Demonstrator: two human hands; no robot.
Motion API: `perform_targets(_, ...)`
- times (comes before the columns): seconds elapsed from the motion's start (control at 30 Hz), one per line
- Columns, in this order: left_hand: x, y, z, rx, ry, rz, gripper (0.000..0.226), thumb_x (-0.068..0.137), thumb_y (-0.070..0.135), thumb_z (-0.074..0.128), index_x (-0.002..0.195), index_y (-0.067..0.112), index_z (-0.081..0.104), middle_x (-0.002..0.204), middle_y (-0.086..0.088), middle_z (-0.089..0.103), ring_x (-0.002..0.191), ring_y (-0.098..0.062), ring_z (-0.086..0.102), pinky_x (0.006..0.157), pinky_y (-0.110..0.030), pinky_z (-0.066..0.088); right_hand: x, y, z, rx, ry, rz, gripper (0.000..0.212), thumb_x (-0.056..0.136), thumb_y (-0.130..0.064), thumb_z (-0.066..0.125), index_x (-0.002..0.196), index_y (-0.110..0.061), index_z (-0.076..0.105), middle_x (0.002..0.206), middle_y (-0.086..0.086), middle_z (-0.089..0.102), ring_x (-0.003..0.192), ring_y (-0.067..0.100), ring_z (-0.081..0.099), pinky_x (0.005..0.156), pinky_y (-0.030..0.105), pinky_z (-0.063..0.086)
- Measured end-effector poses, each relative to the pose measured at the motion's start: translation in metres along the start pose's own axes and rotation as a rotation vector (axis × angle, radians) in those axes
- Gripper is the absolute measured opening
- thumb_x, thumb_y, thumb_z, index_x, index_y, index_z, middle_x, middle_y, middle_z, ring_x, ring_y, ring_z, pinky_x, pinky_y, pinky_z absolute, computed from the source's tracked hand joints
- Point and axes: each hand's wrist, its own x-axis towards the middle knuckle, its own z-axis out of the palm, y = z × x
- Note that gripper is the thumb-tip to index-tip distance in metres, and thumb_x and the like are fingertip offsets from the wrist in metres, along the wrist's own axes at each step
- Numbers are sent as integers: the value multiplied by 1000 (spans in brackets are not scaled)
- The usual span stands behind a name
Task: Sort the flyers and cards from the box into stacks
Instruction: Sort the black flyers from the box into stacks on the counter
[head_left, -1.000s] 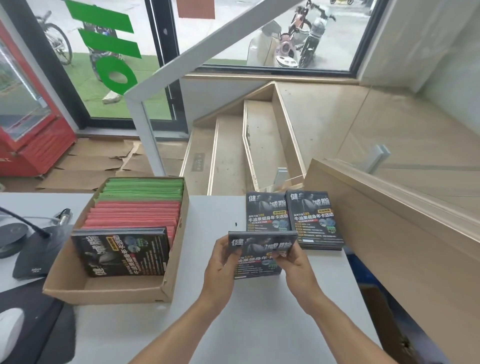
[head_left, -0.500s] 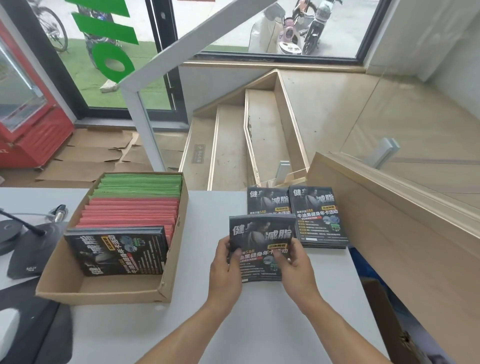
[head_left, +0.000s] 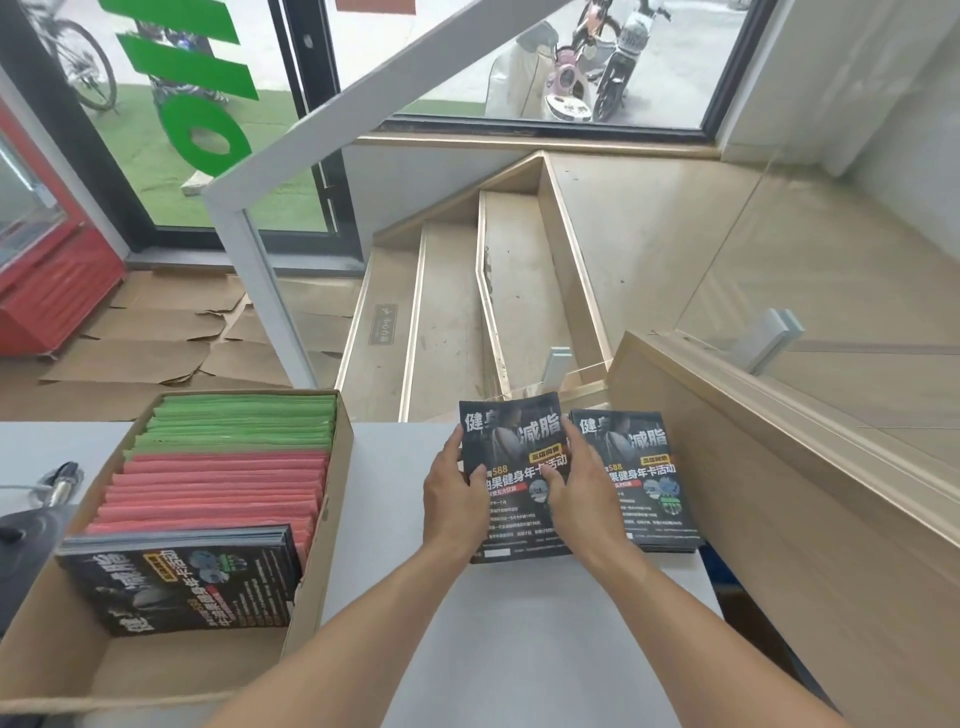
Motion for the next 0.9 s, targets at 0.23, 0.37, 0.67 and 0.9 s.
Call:
perform_targets(0.23,42,5,19,172,-158,-50,72,88,8,51,152,37,36,120,4,63,97,-18,67,76,-34,60,45,-3,1,-486,-72,-3,67,102,-16,53,157,-24,18,142,6,41,112,26,58,84,37,47)
perform_targets(0.37,44,1,25,271,-186,-82,77,93,0,45,161,24,19,141,-2,50,111,-18,53,83,-25,44,55,-2,8,-666,-121,12,77,96,-14,58,158,-22,13,143,8,41,106,23,62,75,33,44)
perform_targets(0.67,65,-17,25,382,-270,-91,64,70,28,57,134,33,50,114,4,62,100,-21,64,83,-44,58,58,6,9,-869,-108,-8,71,97,-34,55,156,-22,18,133,5,51,93,23,66,66,34,41)
perform_targets(0.9,53,-4,23,329,-303,-86,96,72,21,63,158,30,21,136,5,55,121,-23,55,96,-42,53,58,7,13,-879,-88,-32,52,95,-37,58,142,-24,39,128,5,49,99,23,63,66,36,41)
